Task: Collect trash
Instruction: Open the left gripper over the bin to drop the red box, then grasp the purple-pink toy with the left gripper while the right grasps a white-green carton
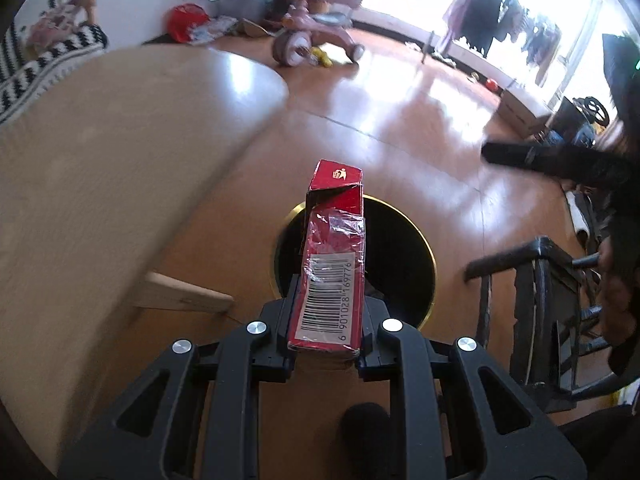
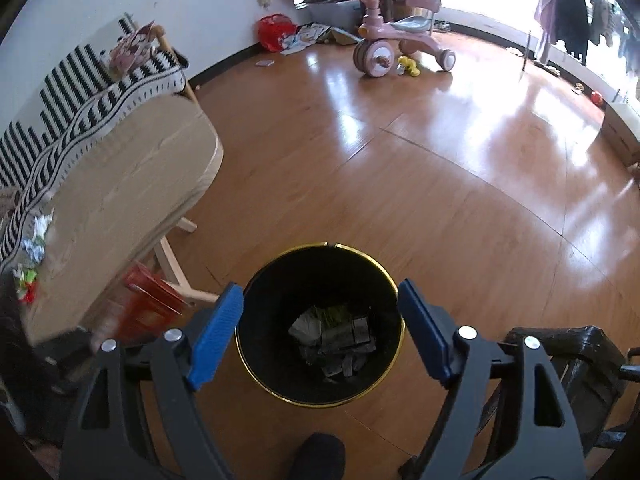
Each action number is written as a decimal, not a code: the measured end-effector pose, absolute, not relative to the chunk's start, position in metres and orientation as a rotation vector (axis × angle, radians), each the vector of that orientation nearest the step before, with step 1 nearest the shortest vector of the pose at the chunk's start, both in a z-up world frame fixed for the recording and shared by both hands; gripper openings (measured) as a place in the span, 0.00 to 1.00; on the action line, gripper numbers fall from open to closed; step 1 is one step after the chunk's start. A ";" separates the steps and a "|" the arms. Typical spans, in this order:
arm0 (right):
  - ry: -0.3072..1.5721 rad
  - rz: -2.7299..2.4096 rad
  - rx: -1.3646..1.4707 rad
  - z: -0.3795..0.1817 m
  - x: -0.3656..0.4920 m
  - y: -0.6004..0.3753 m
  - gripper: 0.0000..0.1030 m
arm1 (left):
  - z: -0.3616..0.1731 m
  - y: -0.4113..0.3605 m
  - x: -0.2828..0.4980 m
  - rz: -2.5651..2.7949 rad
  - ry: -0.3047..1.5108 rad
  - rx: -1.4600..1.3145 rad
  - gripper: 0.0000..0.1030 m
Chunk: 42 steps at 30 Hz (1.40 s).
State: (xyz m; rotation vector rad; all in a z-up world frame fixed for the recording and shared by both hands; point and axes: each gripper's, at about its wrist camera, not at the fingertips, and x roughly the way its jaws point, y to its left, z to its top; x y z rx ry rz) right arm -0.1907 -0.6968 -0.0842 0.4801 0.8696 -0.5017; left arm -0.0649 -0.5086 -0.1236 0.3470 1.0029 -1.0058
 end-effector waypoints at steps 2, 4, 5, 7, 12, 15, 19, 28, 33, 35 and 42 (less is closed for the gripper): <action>0.854 -0.509 0.491 -0.079 -0.192 -0.700 0.78 | -0.137 -0.524 -0.070 -1.029 1.025 0.356 0.20; 0.842 -0.517 0.500 -0.075 -0.194 -0.701 0.78 | -0.149 -0.539 -0.076 -1.041 1.032 0.366 0.20; 0.835 -0.517 0.507 -0.073 -0.195 -0.702 0.78 | -0.153 -0.543 -0.077 -1.045 1.035 0.367 0.20; 0.827 -0.515 0.513 -0.070 -0.196 -0.703 0.79 | -0.160 -0.555 -0.081 -1.059 1.049 0.369 0.20; 0.819 -0.515 0.515 -0.068 -0.197 -0.704 0.80 | -0.164 -0.572 -0.083 -1.079 1.046 0.365 0.31; 0.811 -0.516 0.516 -0.066 -0.197 -0.704 0.81 | -0.159 -0.573 -0.082 -1.085 1.025 0.351 0.63; 0.801 -0.499 0.511 -0.059 -0.188 -0.695 0.81 | -0.142 -0.561 -0.078 -1.079 0.993 0.359 0.64; 0.805 -0.349 0.453 -0.039 -0.116 -0.623 0.83 | -0.056 -0.421 -0.020 -0.885 0.860 0.279 0.83; 0.815 -0.190 0.388 -0.025 -0.053 -0.538 0.83 | -0.027 -0.303 0.026 -0.662 0.810 0.212 0.86; 0.819 -0.128 0.356 -0.022 -0.033 -0.504 0.83 | -0.023 -0.248 0.049 -0.561 0.811 0.178 0.86; 0.835 0.119 0.236 -0.018 0.040 -0.370 0.83 | -0.032 -0.109 0.100 -0.345 0.827 0.092 0.86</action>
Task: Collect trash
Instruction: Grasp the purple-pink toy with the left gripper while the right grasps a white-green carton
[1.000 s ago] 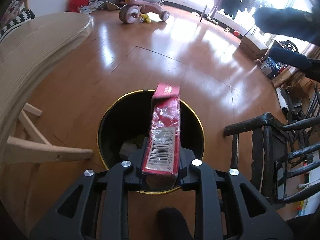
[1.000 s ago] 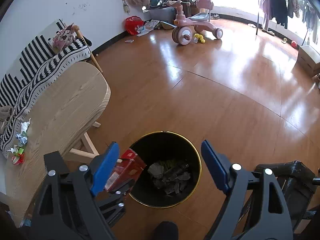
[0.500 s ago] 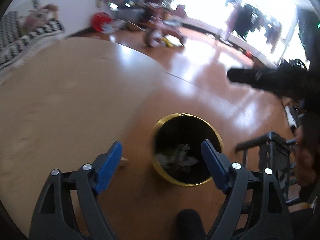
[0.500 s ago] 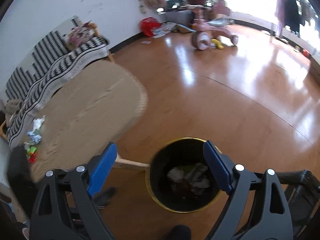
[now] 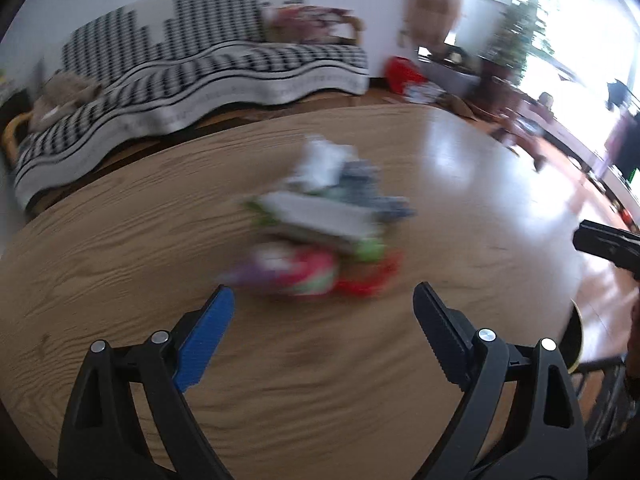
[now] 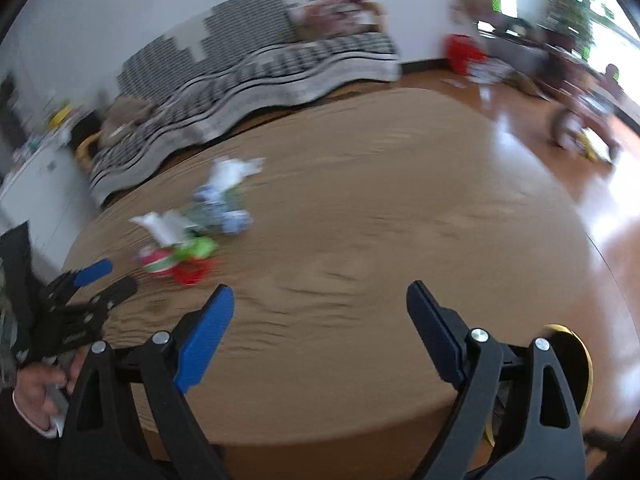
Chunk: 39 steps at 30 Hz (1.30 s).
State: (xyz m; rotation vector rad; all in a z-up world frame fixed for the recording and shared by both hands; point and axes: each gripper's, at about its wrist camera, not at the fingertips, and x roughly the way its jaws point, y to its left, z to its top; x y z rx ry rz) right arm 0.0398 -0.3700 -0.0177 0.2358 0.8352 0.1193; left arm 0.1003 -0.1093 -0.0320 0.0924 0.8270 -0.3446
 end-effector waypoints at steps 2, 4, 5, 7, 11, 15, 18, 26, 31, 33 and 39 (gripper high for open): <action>0.841 0.149 0.221 -0.019 0.053 -0.345 0.83 | -0.038 -0.090 0.114 -0.341 0.837 0.072 0.86; 0.851 0.182 0.213 -0.023 0.067 -0.320 0.83 | -0.045 -0.087 0.124 -0.354 0.848 0.063 0.86; 0.857 0.187 0.207 -0.026 0.071 -0.311 0.83 | -0.047 -0.087 0.127 -0.357 0.850 0.063 0.86; 0.871 0.197 0.180 -0.033 0.081 -0.296 0.83 | -0.058 -0.088 0.138 -0.363 0.859 0.067 0.86; 0.888 0.202 0.173 -0.042 0.098 -0.283 0.83 | -0.071 -0.094 0.160 -0.382 0.882 0.056 0.88; 0.886 0.206 0.186 -0.046 0.112 -0.279 0.83 | -0.078 -0.099 0.166 -0.434 0.869 0.053 0.89; 0.888 0.227 0.198 -0.051 0.125 -0.270 0.83 | -0.080 -0.099 0.165 -0.484 0.864 0.053 0.79; 0.897 0.283 0.173 -0.060 0.150 -0.241 0.83 | -0.068 -0.083 0.140 -0.502 0.853 0.088 0.45; 0.908 0.302 0.150 -0.069 0.160 -0.224 0.83 | -0.056 -0.055 0.125 -0.463 0.857 0.078 0.45; 0.915 0.303 0.120 -0.072 0.164 -0.216 0.83 | -0.052 -0.044 0.120 -0.451 0.852 0.074 0.45; 0.943 0.287 0.050 -0.087 0.170 -0.198 0.55 | -0.045 -0.014 0.119 -0.385 0.855 0.030 0.45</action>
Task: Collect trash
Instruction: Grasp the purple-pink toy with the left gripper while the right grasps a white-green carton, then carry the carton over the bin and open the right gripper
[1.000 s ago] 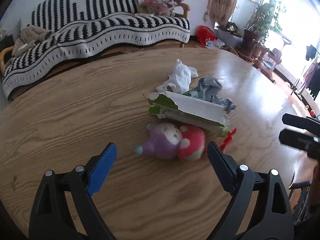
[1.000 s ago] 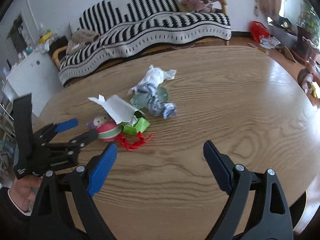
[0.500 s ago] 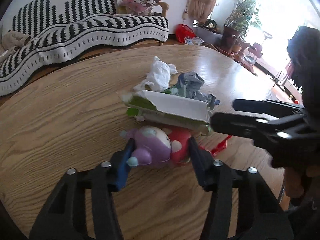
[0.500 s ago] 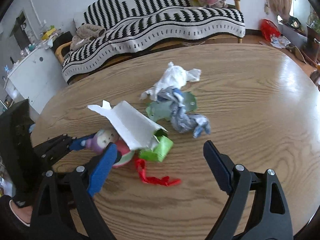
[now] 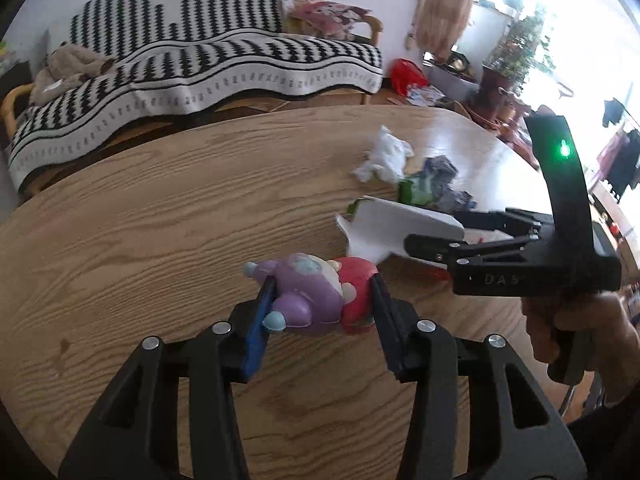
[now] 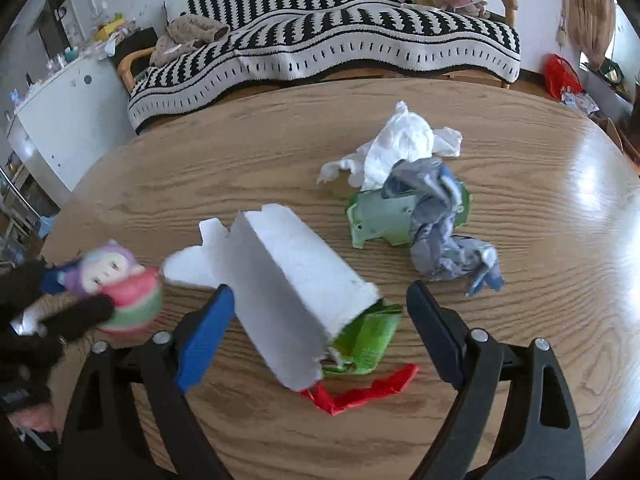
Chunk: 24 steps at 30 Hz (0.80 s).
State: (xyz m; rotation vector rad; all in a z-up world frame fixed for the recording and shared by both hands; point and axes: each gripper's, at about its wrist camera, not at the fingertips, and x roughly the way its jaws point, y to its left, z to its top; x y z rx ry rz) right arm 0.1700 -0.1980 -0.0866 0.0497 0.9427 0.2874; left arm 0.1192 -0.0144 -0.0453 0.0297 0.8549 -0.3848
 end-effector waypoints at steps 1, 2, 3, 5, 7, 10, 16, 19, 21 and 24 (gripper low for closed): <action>0.944 0.299 0.048 -0.085 0.169 -0.196 0.52 | -0.044 -0.010 0.120 -0.373 0.855 0.022 0.45; 0.936 0.306 0.046 -0.083 0.167 -0.194 0.45 | -0.043 -0.008 0.120 -0.365 0.854 0.016 0.45; 0.924 0.311 0.039 -0.079 0.163 -0.193 0.39 | -0.041 -0.006 0.120 -0.359 0.851 0.011 0.45; 0.893 0.320 0.034 -0.069 0.155 -0.191 0.32 | -0.036 -0.003 0.120 -0.347 0.843 0.001 0.45; 0.862 0.324 0.060 -0.057 0.147 -0.198 0.16 | -0.032 -0.004 0.121 -0.336 0.838 -0.009 0.45; 0.835 0.317 0.098 -0.043 0.136 -0.215 0.09 | -0.027 -0.009 0.120 -0.330 0.830 -0.015 0.45; 0.793 0.270 0.179 -0.018 0.106 -0.268 0.03 | -0.015 -0.035 0.115 -0.350 0.809 -0.021 0.45; 0.760 0.230 0.212 -0.003 0.083 -0.304 0.03 | -0.007 -0.062 0.111 -0.388 0.791 -0.014 0.45; 0.743 0.197 0.228 0.004 0.065 -0.329 0.03 | -0.002 -0.083 0.109 -0.418 0.783 -0.014 0.45; 0.722 0.130 0.228 0.013 0.034 -0.371 0.03 | 0.001 -0.119 0.101 -0.472 0.773 -0.001 0.45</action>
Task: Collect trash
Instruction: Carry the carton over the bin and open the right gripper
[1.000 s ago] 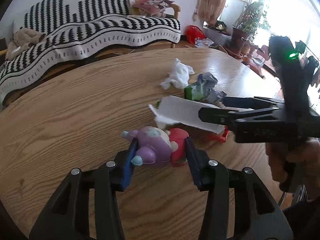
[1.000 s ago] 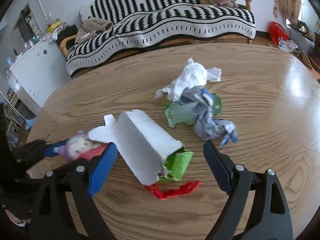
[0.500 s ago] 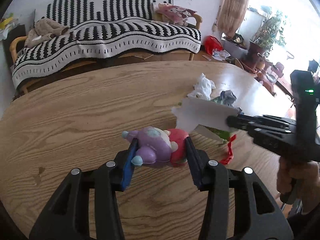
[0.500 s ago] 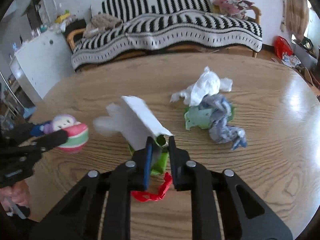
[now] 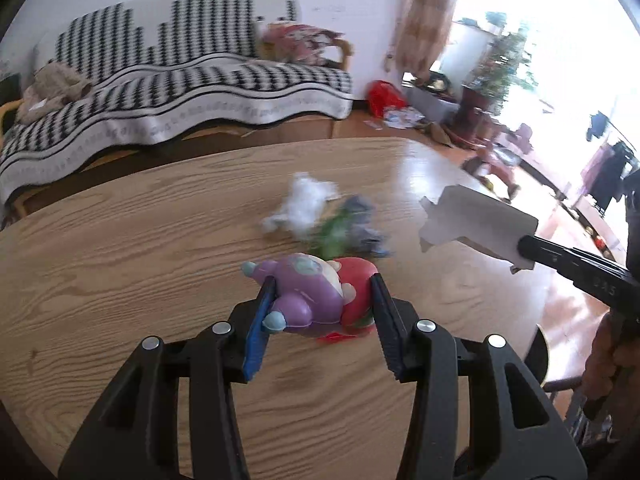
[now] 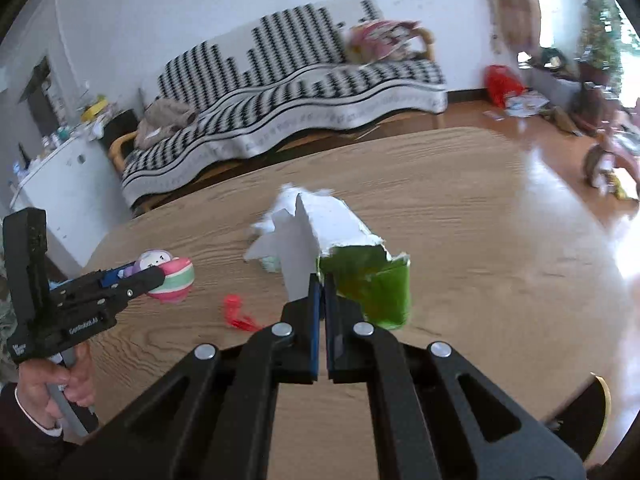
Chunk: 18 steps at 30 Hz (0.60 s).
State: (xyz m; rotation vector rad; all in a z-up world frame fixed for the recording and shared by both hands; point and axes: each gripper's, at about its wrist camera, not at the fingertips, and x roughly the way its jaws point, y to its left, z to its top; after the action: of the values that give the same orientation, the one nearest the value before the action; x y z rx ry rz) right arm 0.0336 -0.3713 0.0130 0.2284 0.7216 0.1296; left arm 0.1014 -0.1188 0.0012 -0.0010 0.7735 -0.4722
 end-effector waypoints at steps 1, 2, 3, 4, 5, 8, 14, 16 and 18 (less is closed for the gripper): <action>0.715 0.093 0.235 0.015 0.019 -0.393 0.03 | 0.003 -0.137 0.097 -0.501 0.771 0.003 0.45; 0.714 0.073 0.240 0.014 0.010 -0.405 0.03 | 0.003 -0.151 0.094 -0.523 0.770 0.008 0.45; 0.714 0.038 0.248 0.013 -0.003 -0.426 0.03 | 0.003 -0.168 0.089 -0.549 0.768 0.015 0.45; 0.715 0.013 0.253 0.011 -0.012 -0.440 0.03 | 0.003 -0.180 0.086 -0.568 0.767 0.021 0.45; 0.717 -0.016 0.260 0.009 -0.023 -0.456 0.03 | 0.002 -0.200 0.080 -0.601 0.768 0.033 0.45; 0.725 -0.110 0.295 0.001 -0.059 -0.510 0.03 | -0.003 -0.246 0.064 -0.676 0.773 0.071 0.45; 0.765 -0.261 0.369 -0.028 -0.121 -0.595 0.03 | -0.020 -0.326 0.032 -0.802 0.797 0.127 0.45; 0.790 -0.303 0.396 -0.040 -0.137 -0.617 0.03 | -0.024 -0.348 0.022 -0.840 0.802 0.139 0.45; 0.824 -0.334 0.430 -0.055 -0.151 -0.636 0.03 | -0.027 -0.372 0.010 -0.881 0.806 0.157 0.45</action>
State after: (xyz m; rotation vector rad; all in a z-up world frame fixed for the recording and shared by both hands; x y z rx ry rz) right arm -0.1506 -0.6363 -0.0548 0.4297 0.8238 -0.3337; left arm 0.0100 -0.3715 -0.0270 0.1572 0.8065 -0.8810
